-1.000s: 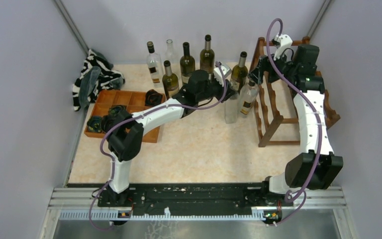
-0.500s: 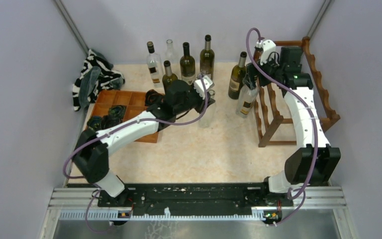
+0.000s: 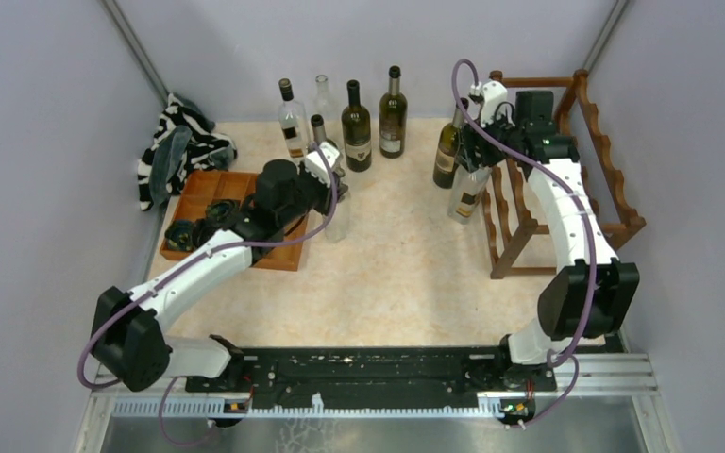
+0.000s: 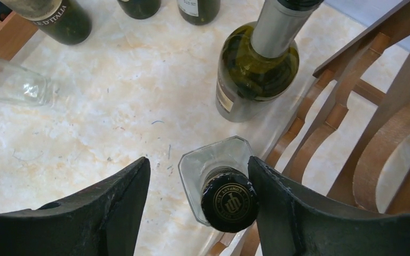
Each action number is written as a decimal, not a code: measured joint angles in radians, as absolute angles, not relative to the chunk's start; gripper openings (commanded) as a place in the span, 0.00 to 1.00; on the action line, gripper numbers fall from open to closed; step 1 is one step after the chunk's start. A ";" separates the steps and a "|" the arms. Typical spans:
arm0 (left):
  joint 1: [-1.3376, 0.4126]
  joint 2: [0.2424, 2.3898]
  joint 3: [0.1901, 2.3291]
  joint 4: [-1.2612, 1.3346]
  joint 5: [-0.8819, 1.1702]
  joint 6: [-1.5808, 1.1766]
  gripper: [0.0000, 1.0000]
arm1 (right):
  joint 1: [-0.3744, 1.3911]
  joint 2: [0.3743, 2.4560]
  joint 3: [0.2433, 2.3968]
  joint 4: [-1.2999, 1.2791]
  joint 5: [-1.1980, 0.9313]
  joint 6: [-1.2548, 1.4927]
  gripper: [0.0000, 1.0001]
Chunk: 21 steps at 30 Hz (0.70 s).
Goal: Put the wine bottle on the wine rack
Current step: Move the wine bottle to the center of the board.
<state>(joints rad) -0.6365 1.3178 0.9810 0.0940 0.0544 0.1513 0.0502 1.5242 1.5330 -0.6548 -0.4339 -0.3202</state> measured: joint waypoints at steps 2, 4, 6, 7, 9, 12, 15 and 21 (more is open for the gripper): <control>-0.611 1.308 0.978 0.094 0.049 0.139 0.00 | 0.059 1.528 1.533 -0.655 -0.432 -0.322 0.58; -0.589 1.298 0.964 0.105 0.044 0.124 0.00 | 0.064 1.529 1.533 -0.654 -0.430 -0.323 0.48; -0.571 1.294 0.947 0.112 0.041 0.110 0.00 | 0.069 1.529 1.533 -0.653 -0.429 -0.324 0.37; -0.559 1.293 0.939 0.113 0.040 0.102 0.00 | 0.070 1.530 1.533 -0.653 -0.430 -0.323 0.31; -0.535 1.294 0.929 0.118 0.040 0.083 0.00 | 0.073 1.530 1.533 -0.650 -0.429 -0.331 0.22; -0.508 1.294 0.927 0.123 0.026 0.067 0.00 | 0.074 1.532 1.533 -0.637 -0.420 -0.330 0.11; -0.492 1.294 0.923 0.131 -0.005 0.056 0.00 | 0.085 1.533 1.533 -0.636 -0.424 -0.332 0.08; -0.470 1.294 0.908 0.162 -0.039 0.028 0.10 | 0.102 1.533 1.537 -0.637 -0.425 -0.331 0.06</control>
<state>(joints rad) -0.4702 1.2938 0.9085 0.1623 -0.0387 0.0280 0.1020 1.5333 1.5368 -0.6369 -0.4252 -0.3305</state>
